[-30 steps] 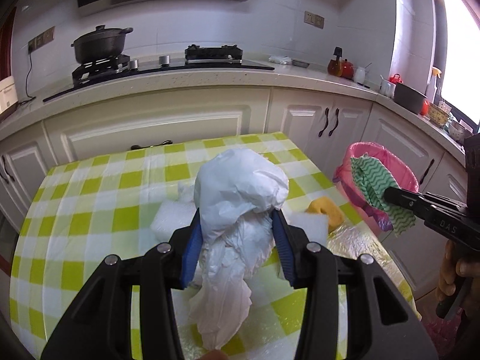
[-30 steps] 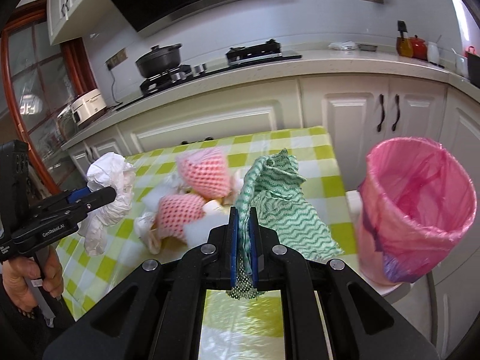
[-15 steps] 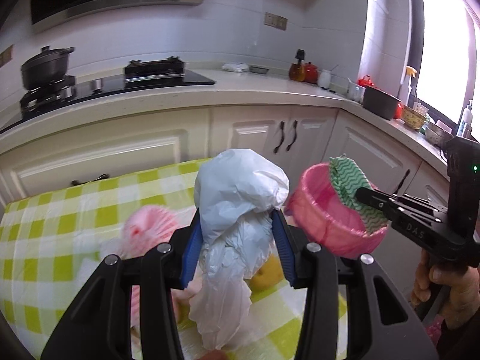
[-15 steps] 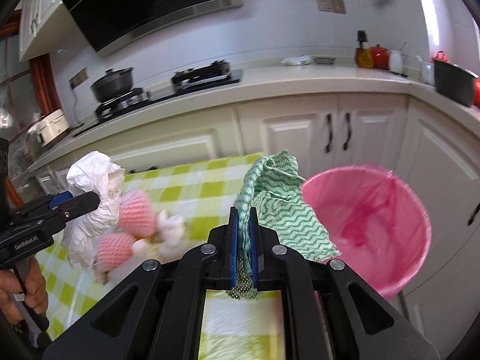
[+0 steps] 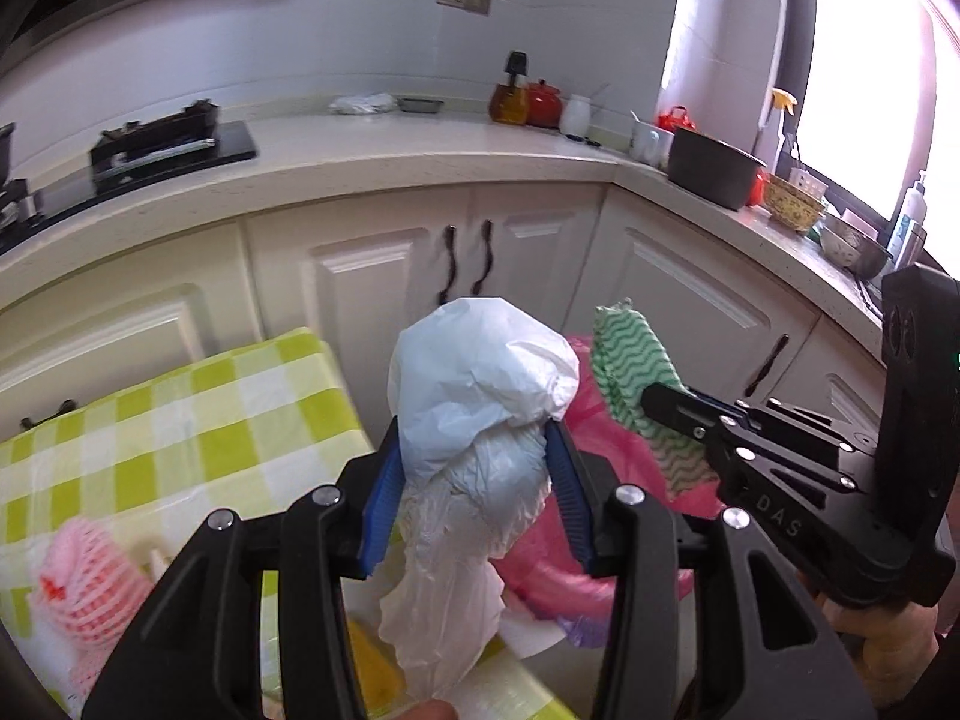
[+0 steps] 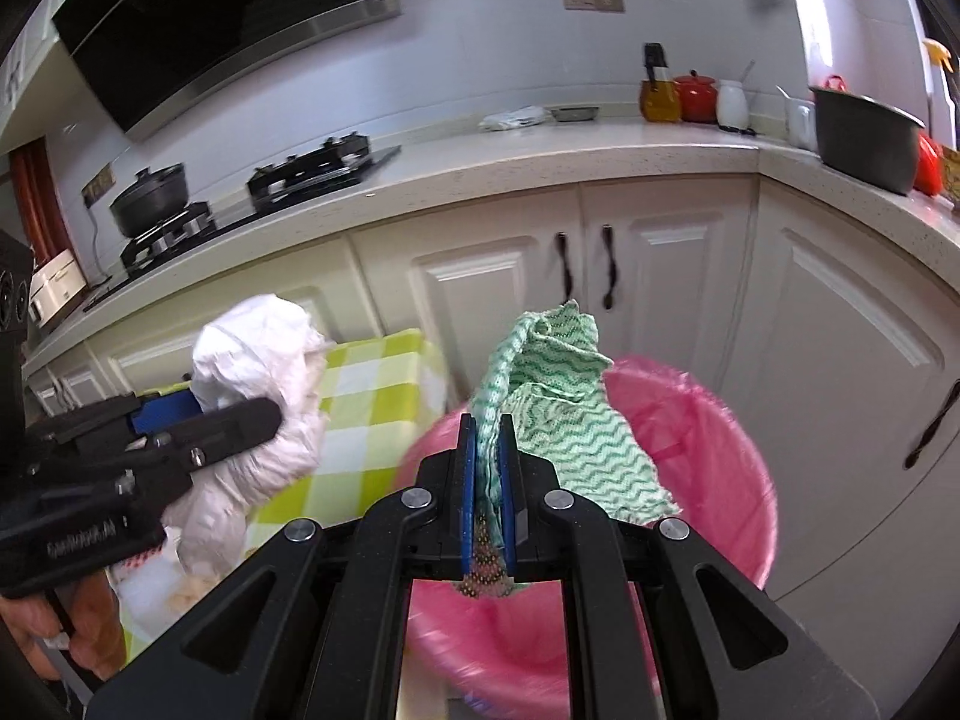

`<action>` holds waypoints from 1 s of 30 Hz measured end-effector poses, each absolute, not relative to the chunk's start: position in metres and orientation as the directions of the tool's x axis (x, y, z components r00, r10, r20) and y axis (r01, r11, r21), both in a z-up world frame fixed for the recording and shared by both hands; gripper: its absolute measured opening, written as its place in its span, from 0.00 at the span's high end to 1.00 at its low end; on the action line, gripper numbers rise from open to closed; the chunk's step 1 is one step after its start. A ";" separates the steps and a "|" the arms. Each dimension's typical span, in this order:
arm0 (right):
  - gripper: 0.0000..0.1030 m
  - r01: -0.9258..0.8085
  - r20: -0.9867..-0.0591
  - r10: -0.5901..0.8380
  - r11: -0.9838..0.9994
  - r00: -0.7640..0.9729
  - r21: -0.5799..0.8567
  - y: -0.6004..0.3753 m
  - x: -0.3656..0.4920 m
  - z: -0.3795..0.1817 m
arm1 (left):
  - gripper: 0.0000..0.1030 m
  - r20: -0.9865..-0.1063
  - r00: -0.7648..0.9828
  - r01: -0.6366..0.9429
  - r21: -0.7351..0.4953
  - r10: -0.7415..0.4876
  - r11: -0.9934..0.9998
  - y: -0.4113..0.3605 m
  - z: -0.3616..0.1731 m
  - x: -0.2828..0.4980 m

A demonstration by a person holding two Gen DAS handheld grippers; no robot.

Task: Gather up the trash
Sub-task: 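Carry cloth and bag to the pink bin and open both tools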

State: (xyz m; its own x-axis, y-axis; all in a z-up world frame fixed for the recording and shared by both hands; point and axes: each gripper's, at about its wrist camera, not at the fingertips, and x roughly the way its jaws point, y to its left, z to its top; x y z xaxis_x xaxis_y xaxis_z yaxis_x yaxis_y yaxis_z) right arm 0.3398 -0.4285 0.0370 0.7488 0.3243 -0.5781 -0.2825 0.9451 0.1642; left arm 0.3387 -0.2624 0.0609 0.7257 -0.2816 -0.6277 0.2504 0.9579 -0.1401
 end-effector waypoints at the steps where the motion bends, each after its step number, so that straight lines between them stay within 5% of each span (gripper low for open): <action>1: 0.91 -0.274 -0.582 0.321 0.947 0.748 0.169 -0.435 0.346 0.035 | 0.56 -0.633 0.718 0.261 -0.142 -0.290 0.955 -0.270 0.059 0.345; 8: 0.91 -0.253 -0.598 0.319 0.948 0.735 0.195 -0.467 0.377 0.025 | 0.55 -0.658 0.675 0.311 -0.156 -0.333 0.938 -0.302 0.048 0.372; 12: 0.89 -0.222 -0.613 0.303 0.953 0.729 0.207 -0.478 0.388 0.019 | 0.30 -0.670 0.656 0.331 -0.159 -0.348 0.930 -0.314 0.040 0.384; 17: 0.86 -0.201 -0.633 0.281 0.959 0.721 0.198 -0.487 0.389 0.010 | 0.24 -0.668 0.653 0.324 -0.179 -0.356 0.929 -0.307 0.037 0.384; 20: 0.70 -0.200 -0.633 0.284 0.959 0.720 0.202 -0.488 0.385 0.006 | 0.24 -0.667 0.663 0.309 -0.169 -0.339 0.936 -0.298 0.037 0.378; 21: 0.52 -0.199 -0.633 0.277 0.961 0.723 0.194 -0.488 0.384 0.005 | 0.24 -0.665 0.667 0.307 -0.166 -0.336 0.937 -0.295 0.038 0.376; 22: 0.44 -0.195 -0.628 0.262 0.965 0.733 0.175 -0.487 0.381 0.005 | 0.24 -0.661 0.673 0.305 -0.161 -0.332 0.939 -0.291 0.040 0.372; 30: 0.44 -0.179 -0.607 0.224 0.975 0.763 0.134 -0.480 0.361 0.014 | 0.23 -0.615 0.732 0.246 -0.163 -0.294 0.955 -0.239 0.056 0.325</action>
State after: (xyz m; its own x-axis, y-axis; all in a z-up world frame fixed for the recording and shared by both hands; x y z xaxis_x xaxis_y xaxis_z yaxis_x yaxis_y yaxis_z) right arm 0.3611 -0.4798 0.0137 0.7629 0.2235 -0.6066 -0.1788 0.9747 0.1343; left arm 0.3255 -0.2386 0.0565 0.7319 -0.2937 -0.6148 0.2463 0.9554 -0.1632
